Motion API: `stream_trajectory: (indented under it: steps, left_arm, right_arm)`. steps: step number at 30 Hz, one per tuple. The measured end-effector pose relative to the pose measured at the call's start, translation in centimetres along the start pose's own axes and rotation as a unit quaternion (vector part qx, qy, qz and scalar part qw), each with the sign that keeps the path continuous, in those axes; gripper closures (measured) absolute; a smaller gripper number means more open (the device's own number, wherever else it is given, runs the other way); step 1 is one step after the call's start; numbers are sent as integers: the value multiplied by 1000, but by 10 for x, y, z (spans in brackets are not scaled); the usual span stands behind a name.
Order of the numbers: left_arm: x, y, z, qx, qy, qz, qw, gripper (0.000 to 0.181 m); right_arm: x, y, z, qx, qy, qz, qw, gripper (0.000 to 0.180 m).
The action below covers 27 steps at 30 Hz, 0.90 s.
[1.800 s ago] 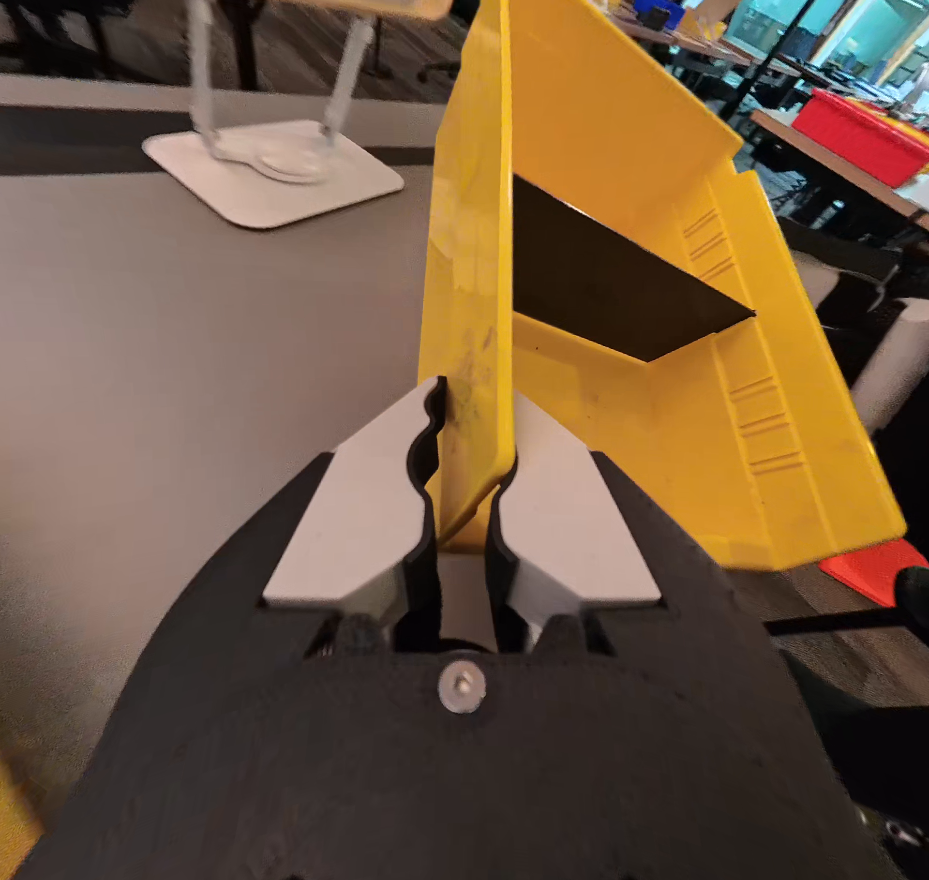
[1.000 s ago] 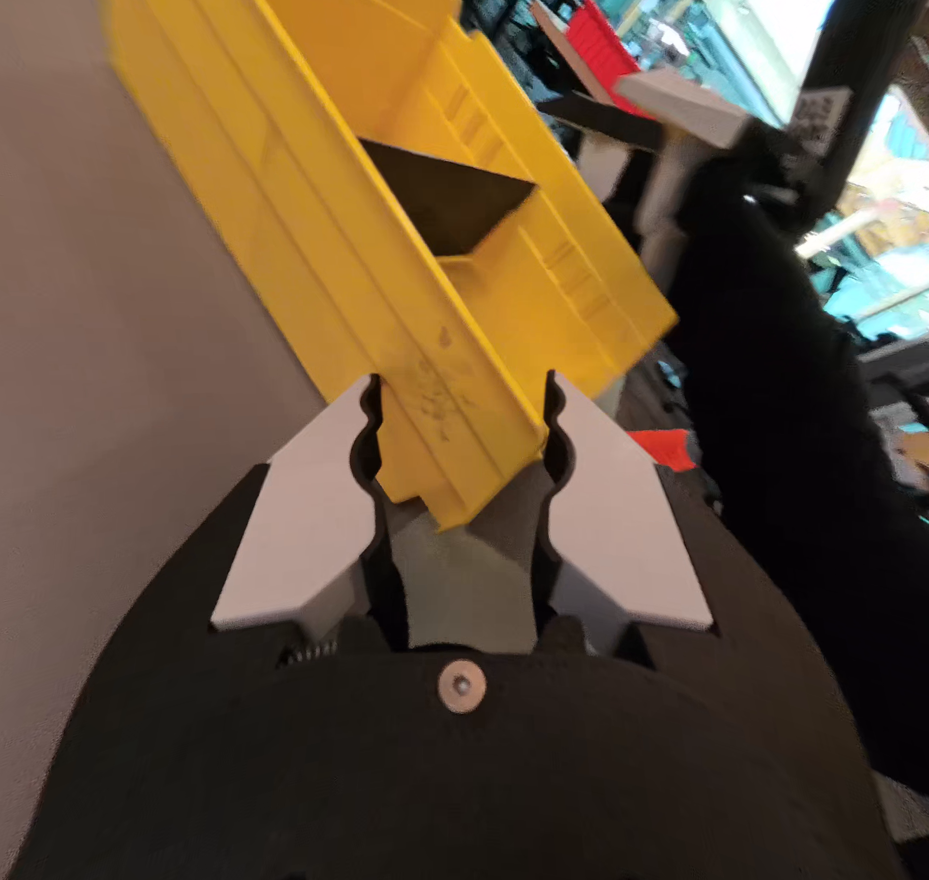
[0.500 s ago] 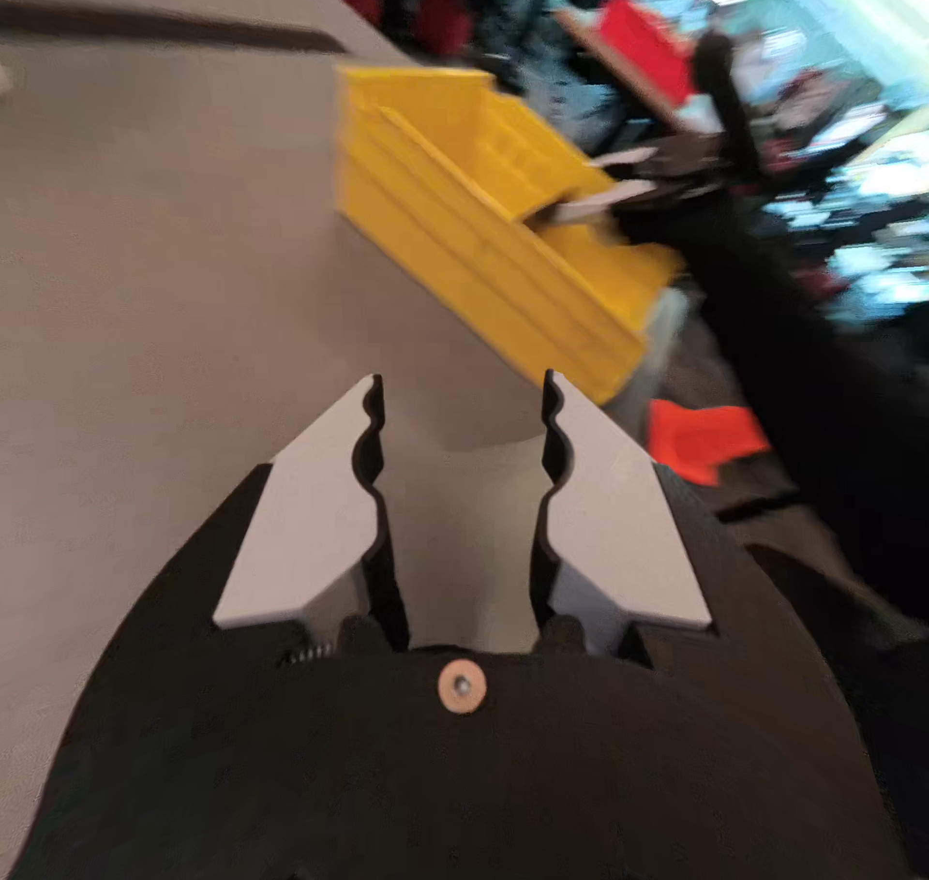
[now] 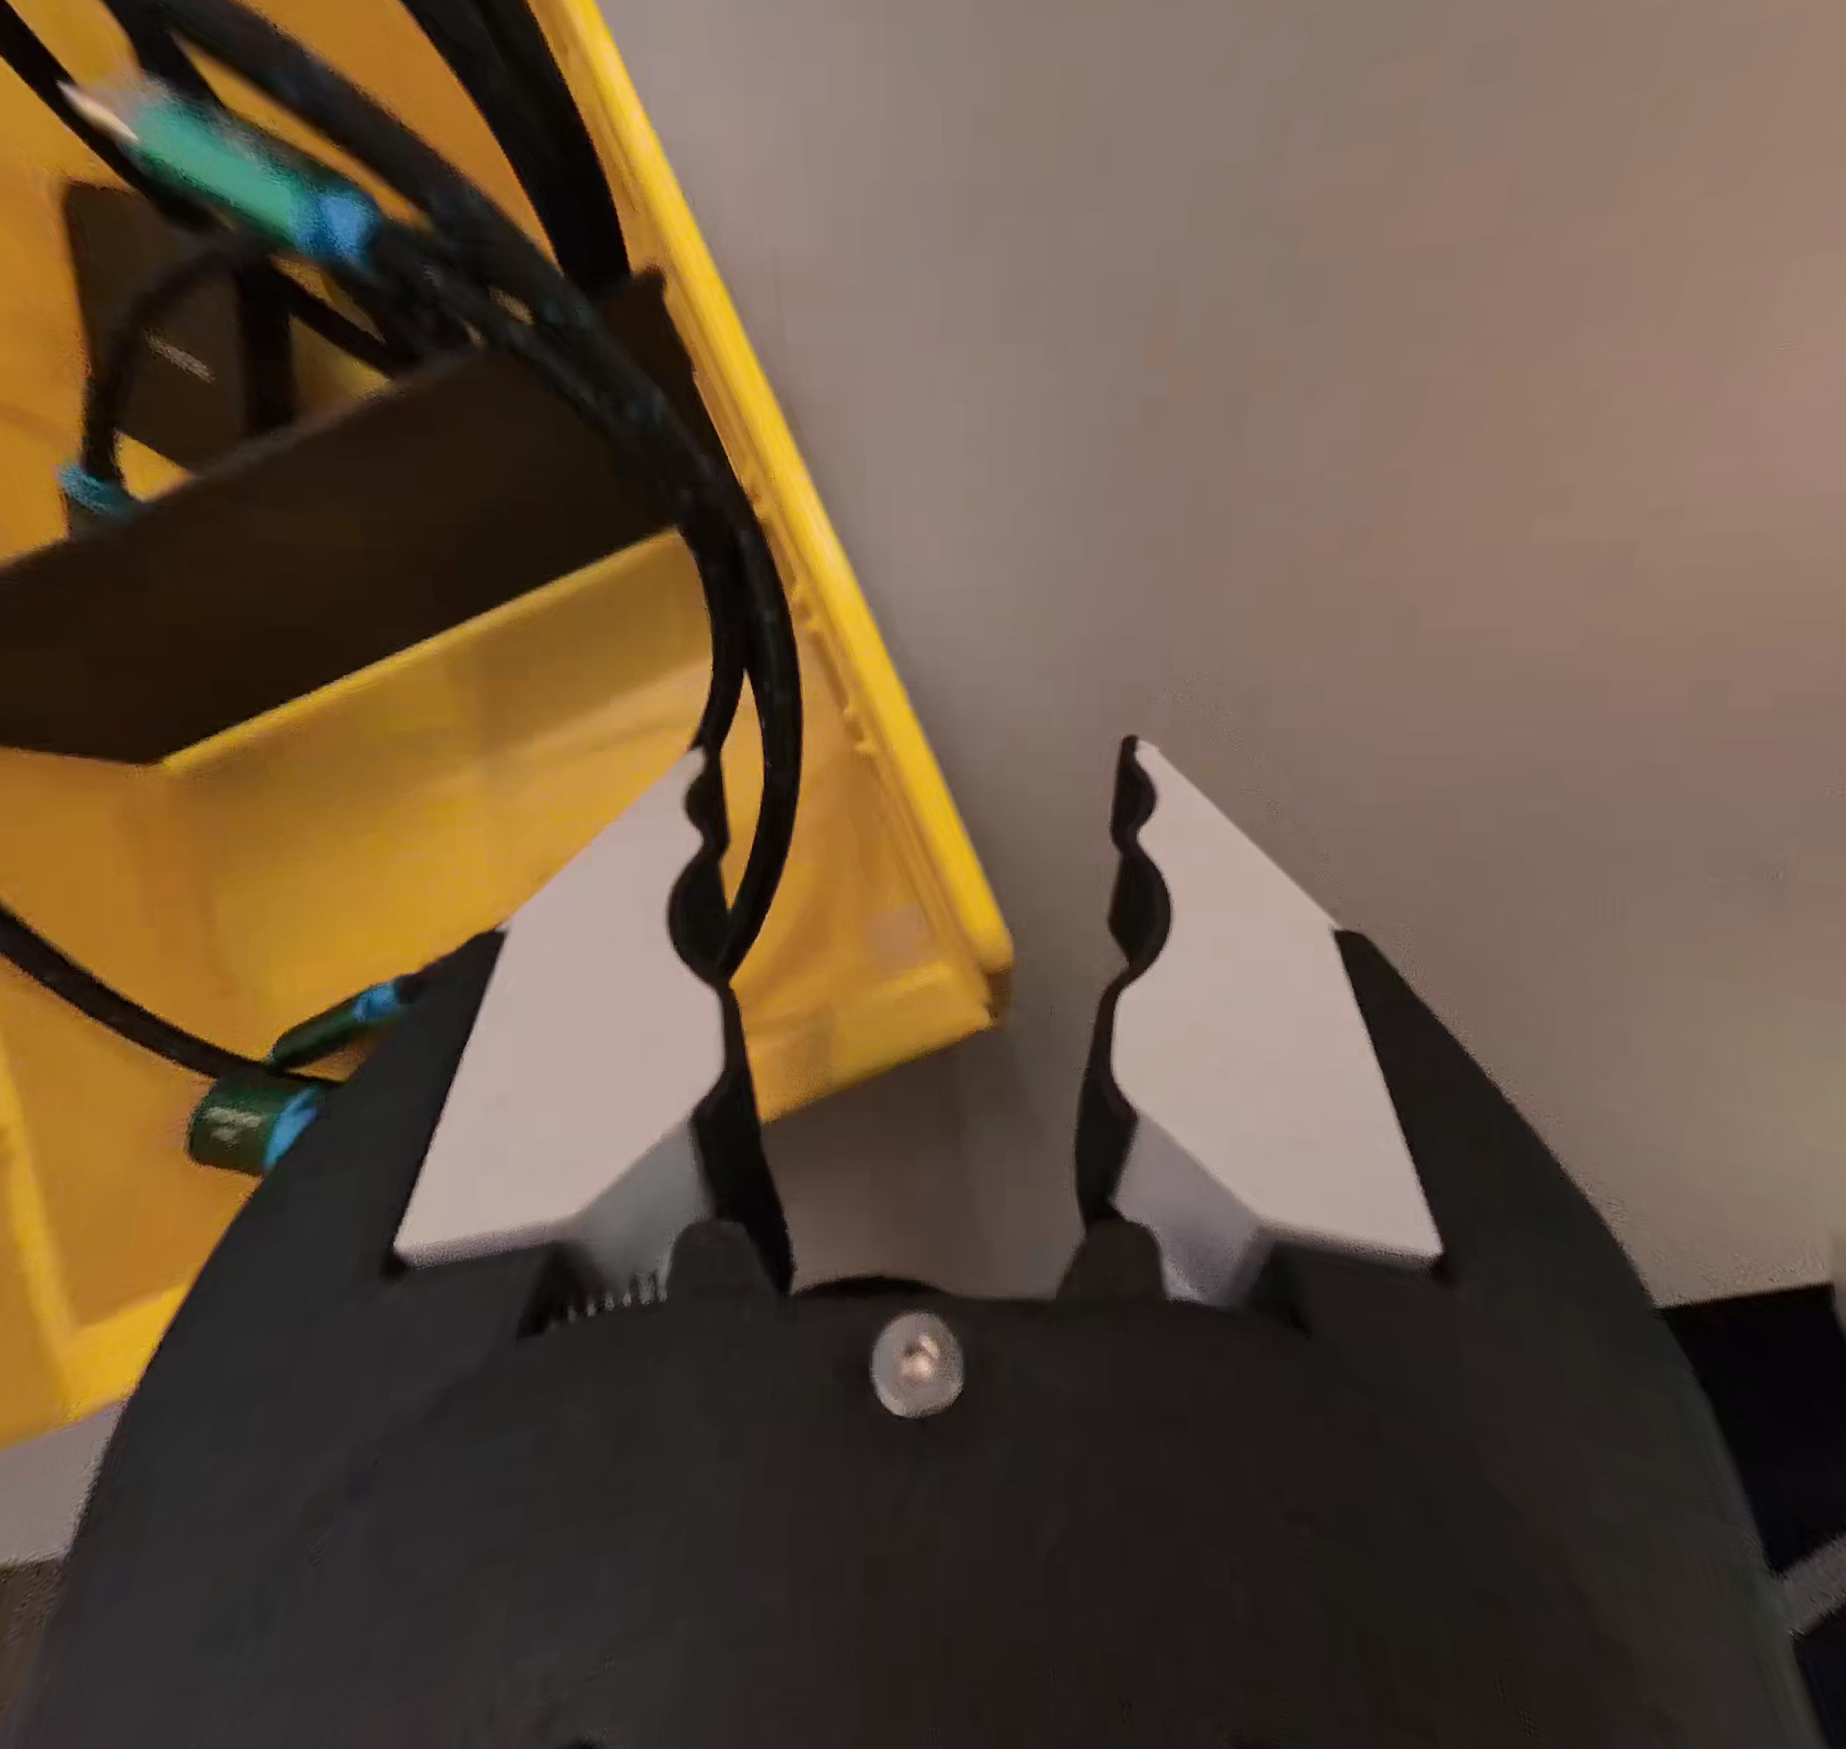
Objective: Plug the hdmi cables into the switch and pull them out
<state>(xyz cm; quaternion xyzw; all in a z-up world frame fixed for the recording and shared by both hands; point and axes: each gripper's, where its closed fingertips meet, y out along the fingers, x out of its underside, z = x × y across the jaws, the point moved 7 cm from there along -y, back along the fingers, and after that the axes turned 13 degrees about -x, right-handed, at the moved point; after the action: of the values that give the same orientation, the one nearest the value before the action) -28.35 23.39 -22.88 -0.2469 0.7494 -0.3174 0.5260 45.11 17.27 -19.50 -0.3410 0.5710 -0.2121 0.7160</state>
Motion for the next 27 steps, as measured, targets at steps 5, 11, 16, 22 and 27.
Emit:
stream_trajectory:
  steps: [5,11,16,22,27]
  left_arm:
    - [10,13,-10,13,3,-4,1000,132]
    - [21,8,-25,-5,18,-5,1000,143]
    - [18,-16,-45,-36,-18,53,998,98]
    - [-28,-74,16,19,74,188,979,78]
    - [-48,-57,106,161,133,172,963,65]
  right_arm:
    - [-43,-39,-21,74,-57,29,995,97]
    - [-101,-68,-99,-88,-76,136,984,98]
    - [-136,-75,-189,-238,-110,176,949,60]
    - [-149,-34,-309,-388,-146,149,898,31]
    - [-130,54,-374,-420,-159,45,893,21]
